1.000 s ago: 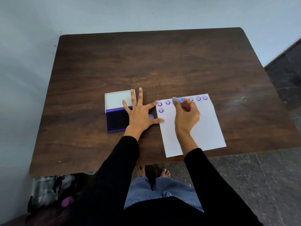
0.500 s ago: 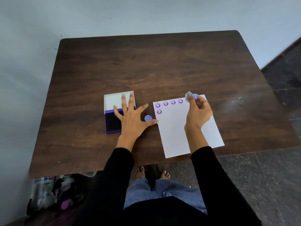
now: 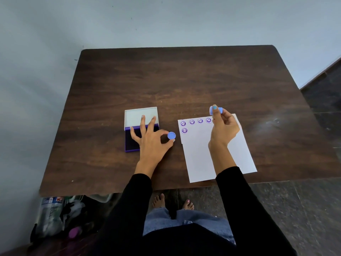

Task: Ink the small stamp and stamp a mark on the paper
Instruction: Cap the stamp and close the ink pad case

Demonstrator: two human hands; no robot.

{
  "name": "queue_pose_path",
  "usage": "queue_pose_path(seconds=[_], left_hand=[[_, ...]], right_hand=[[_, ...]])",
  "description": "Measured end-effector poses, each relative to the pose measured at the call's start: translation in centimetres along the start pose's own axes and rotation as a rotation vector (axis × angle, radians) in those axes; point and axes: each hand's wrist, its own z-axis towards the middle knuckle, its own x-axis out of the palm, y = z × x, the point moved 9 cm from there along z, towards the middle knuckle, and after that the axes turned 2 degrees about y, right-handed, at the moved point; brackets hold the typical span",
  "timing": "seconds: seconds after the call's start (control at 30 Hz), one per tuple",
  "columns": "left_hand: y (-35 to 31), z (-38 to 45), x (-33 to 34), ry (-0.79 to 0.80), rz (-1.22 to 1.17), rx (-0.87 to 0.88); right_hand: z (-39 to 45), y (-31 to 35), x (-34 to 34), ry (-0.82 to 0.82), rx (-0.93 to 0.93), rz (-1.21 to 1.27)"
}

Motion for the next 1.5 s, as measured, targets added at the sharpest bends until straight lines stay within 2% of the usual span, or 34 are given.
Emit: queue_pose_path(seconds=[0.07, 0.2, 0.3, 0.4, 0.6, 0.67, 0.77, 0.93, 1.07, 1.5], left_hand=[[0.3, 0.2, -1.0, -0.060, -0.076, -0.045], [0.7, 0.4, -2.5, -0.137, -0.203, -0.110], [1.0, 0.3, -3.7, -0.188, -0.236, -0.117], [1.5, 0.1, -4.6, -0.219, -0.281, -0.129], [2.4, -0.5, -5.9, -0.243, -0.387, -0.183], [2.6, -0.7, -6.2, -0.247, -0.485, -0.195], [2.7, -0.8, -6.2, -0.225, -0.617, -0.201], [2.9, -0.9, -6.2, -0.170, -0.650, -0.220], [2.6, -0.5, -5.9, -0.114, -0.882, -0.192], [3.7, -0.2, -4.8, -0.089, -1.015, -0.286]], right_hand=[[-0.4, -0.5, 1.9, 0.117, 0.060, 0.005], [-3.5, -2.5, 7.2, 0.513, 0.176, -0.094], [-5.9, -3.8, 9.3, 0.653, 0.185, -0.210], [-6.9, -4.4, 10.1, 0.698, 0.191, -0.283], [-7.8, -4.8, 11.0, 0.733, 0.273, -0.195], [-8.1, -5.1, 11.2, 0.745, 0.290, -0.188], [-8.5, -5.3, 11.3, 0.757, 0.312, -0.149], [-8.8, -5.5, 11.4, 0.779, 0.335, -0.103], [-8.7, -5.3, 11.3, 0.799, 0.334, -0.093], [-8.6, -5.2, 11.5, 0.860, 0.343, -0.102]])
